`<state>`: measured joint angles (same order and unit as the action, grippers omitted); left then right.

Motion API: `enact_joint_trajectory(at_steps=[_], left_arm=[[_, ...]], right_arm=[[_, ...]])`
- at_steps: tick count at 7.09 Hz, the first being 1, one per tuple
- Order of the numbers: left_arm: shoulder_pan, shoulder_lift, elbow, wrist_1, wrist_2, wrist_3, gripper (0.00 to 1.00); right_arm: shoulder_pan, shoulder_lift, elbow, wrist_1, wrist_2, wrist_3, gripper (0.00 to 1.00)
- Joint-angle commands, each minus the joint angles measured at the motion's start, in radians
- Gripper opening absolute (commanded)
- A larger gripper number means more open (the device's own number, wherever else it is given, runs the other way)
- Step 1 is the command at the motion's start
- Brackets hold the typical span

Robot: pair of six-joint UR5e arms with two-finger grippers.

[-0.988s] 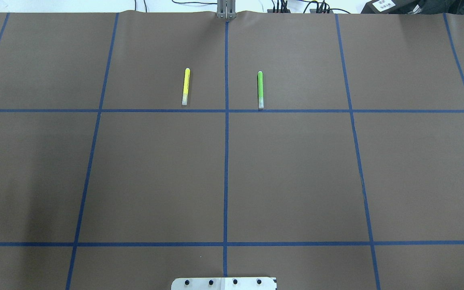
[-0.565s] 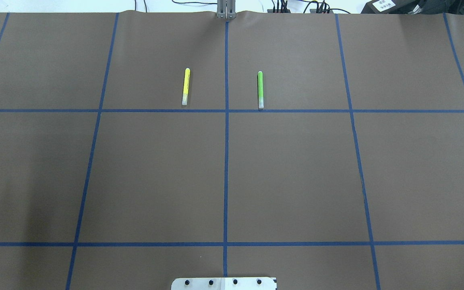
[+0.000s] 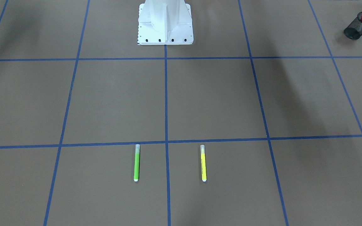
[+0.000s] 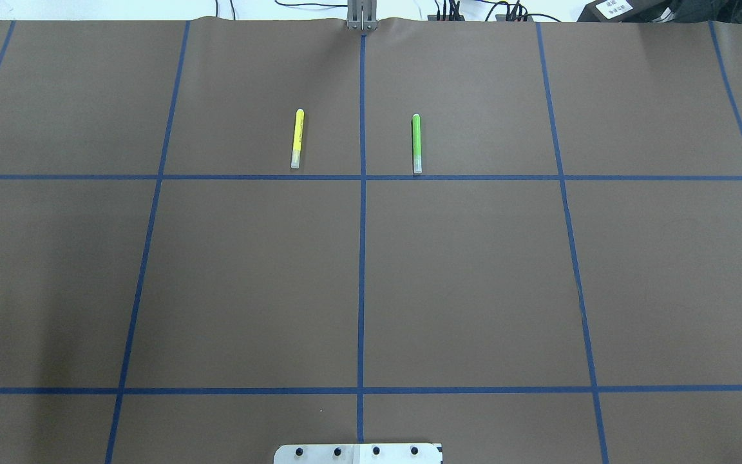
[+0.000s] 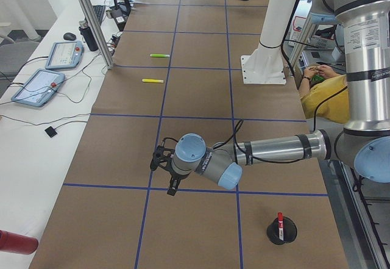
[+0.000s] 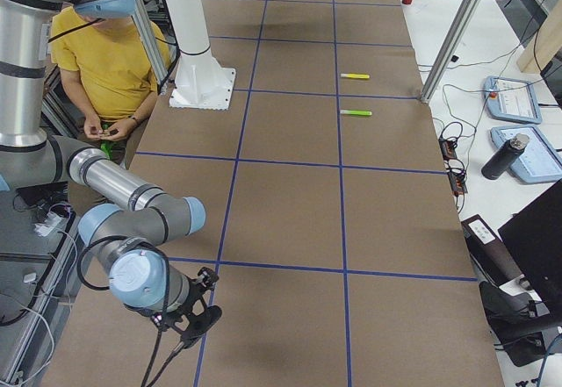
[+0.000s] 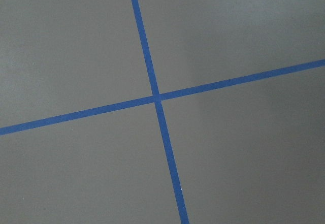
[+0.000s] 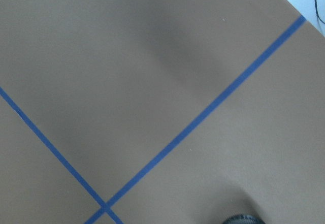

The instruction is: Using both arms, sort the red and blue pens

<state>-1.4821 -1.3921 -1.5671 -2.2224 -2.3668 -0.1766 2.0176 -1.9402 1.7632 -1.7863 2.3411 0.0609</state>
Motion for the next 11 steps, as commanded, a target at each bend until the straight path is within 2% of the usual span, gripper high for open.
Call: enact_joint_trajectory(at_steps=[1, 3, 6, 9, 11], left_arm=[[-0.001, 0.001, 0.001, 0.000, 0.000, 0.000, 1.00], [-0.001, 0.001, 0.004, 0.003, 0.011, -0.001, 1.00], [0.000, -0.002, 0.004, 0.023, 0.006, -0.001, 1.00], [0.011, -0.016, -0.002, 0.165, 0.003, 0.000, 1.00], [0.022, -0.021, -0.109, 0.371, 0.004, 0.017, 1.00]], right_arm=[[-0.226, 0.136, 0.002, 0.106, 0.006, 0.133, 1.00], [-0.385, 0.246, 0.009, 0.107, 0.009, 0.135, 1.00], [-0.522, 0.317, 0.012, 0.110, -0.002, 0.135, 1.00], [-0.542, 0.317, 0.012, 0.110, -0.023, 0.134, 1.00], [-0.542, 0.314, 0.012, 0.110, -0.023, 0.134, 1.00]])
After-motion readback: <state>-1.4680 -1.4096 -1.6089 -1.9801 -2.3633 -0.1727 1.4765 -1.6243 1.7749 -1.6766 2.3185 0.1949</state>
